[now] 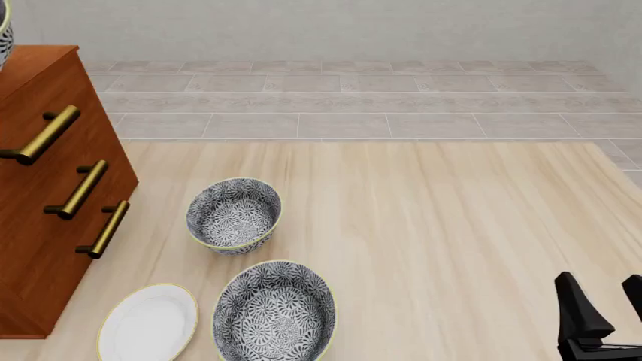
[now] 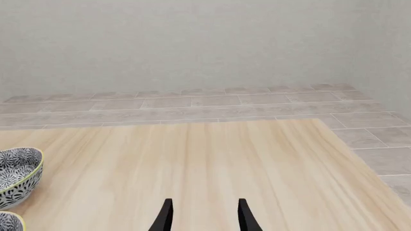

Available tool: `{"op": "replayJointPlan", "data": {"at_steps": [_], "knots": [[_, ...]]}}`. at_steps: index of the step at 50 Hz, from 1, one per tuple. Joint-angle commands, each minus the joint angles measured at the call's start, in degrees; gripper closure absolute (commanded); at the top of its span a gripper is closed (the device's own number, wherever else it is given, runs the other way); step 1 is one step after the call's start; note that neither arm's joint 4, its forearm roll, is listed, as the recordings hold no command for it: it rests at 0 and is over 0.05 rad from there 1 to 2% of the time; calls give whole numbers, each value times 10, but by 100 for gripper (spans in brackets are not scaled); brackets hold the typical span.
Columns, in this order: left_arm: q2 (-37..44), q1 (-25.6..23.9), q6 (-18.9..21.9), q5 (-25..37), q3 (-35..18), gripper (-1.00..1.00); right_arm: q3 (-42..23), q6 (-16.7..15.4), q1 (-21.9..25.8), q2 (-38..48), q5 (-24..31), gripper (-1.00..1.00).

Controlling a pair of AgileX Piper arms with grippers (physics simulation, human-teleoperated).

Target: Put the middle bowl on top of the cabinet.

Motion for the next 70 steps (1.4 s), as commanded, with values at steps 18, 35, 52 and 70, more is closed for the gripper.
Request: {"op": "replayJointPlan", "data": {"at_steps": [18,35,52,70], "knots": [[6,-3,-2,-16,10,-100,0,1,1,0,1,-100],[-21,-17,-6,-17,5,-100,0,0,2,1,2,-100],[-54,-17,-8,-15,2,-100,0,0,4,0,1,-100],[-106,-28,-7,-15,12,-100,0,-1,4,0,-1,-100]]}}
